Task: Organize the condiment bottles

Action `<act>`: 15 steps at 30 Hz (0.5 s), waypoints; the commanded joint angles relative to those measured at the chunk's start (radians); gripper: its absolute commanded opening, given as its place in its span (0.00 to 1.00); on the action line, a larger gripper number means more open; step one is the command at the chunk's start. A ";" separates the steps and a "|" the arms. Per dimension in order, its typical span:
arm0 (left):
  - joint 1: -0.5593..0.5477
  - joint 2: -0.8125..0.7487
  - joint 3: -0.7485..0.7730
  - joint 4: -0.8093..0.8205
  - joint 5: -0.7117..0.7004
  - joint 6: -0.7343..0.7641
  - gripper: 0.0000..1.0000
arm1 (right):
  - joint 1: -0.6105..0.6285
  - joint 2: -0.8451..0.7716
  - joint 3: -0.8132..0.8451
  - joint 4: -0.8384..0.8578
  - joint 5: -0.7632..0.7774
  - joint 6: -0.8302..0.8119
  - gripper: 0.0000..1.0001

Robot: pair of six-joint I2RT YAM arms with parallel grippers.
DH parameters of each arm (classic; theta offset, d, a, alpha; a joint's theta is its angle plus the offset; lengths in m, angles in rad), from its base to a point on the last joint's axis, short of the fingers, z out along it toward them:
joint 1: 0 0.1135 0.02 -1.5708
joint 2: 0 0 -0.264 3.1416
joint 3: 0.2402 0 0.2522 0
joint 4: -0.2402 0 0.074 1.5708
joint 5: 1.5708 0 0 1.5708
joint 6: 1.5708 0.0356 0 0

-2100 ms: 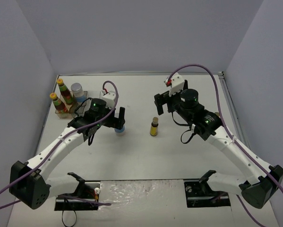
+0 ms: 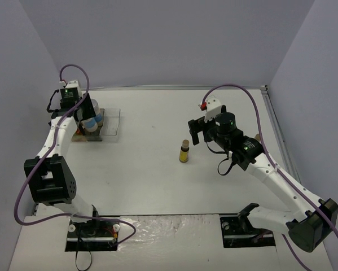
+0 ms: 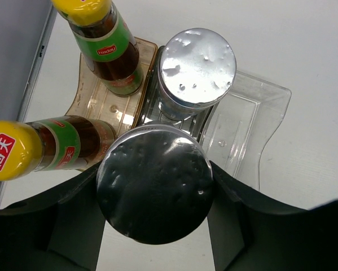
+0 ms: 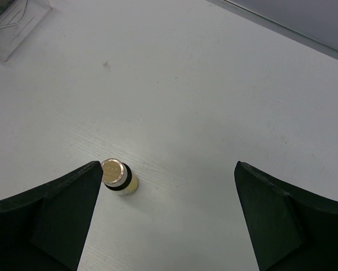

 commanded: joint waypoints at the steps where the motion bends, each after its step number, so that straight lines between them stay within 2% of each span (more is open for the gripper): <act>1: 0.005 -0.057 0.007 0.096 0.033 0.004 0.19 | -0.005 -0.021 0.007 0.069 -0.009 -0.004 1.00; 7: 0.000 -0.083 -0.022 0.073 0.030 0.012 0.19 | -0.007 -0.013 0.007 0.068 -0.014 -0.001 1.00; 15: -0.007 -0.039 -0.073 0.128 0.023 0.026 0.31 | -0.006 -0.014 -0.014 0.078 -0.022 0.015 1.00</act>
